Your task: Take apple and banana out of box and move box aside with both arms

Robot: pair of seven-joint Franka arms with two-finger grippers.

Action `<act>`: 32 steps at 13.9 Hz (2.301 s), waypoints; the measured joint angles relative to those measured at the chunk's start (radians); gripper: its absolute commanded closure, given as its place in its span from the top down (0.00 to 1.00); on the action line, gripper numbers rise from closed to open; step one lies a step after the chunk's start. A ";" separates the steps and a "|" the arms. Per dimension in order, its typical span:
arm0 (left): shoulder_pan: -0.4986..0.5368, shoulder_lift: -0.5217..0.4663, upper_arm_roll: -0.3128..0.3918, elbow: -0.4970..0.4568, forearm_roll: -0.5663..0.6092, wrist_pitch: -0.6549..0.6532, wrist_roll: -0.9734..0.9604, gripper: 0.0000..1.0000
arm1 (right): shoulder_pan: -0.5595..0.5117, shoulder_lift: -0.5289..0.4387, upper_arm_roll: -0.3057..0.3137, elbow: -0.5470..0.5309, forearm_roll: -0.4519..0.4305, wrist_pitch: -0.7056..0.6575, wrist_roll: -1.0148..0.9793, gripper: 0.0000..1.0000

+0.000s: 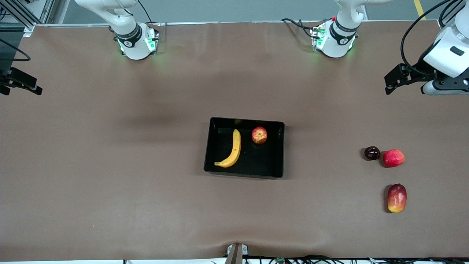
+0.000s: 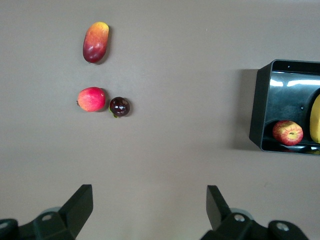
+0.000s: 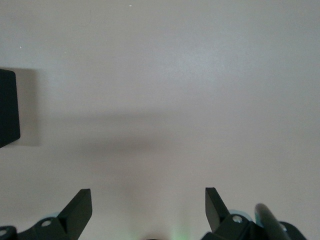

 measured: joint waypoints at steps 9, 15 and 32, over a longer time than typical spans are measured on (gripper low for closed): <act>0.000 0.001 0.000 0.001 0.000 -0.001 0.000 1.00 | 0.000 0.000 0.000 0.006 0.000 0.003 0.000 1.00; -0.001 0.083 -0.049 -0.015 -0.001 0.017 -0.084 1.00 | -0.008 0.013 -0.001 0.009 0.000 0.008 0.000 1.00; -0.218 0.454 -0.327 -0.296 0.140 0.708 -0.961 1.00 | -0.016 0.032 -0.002 0.012 0.000 0.009 0.000 1.00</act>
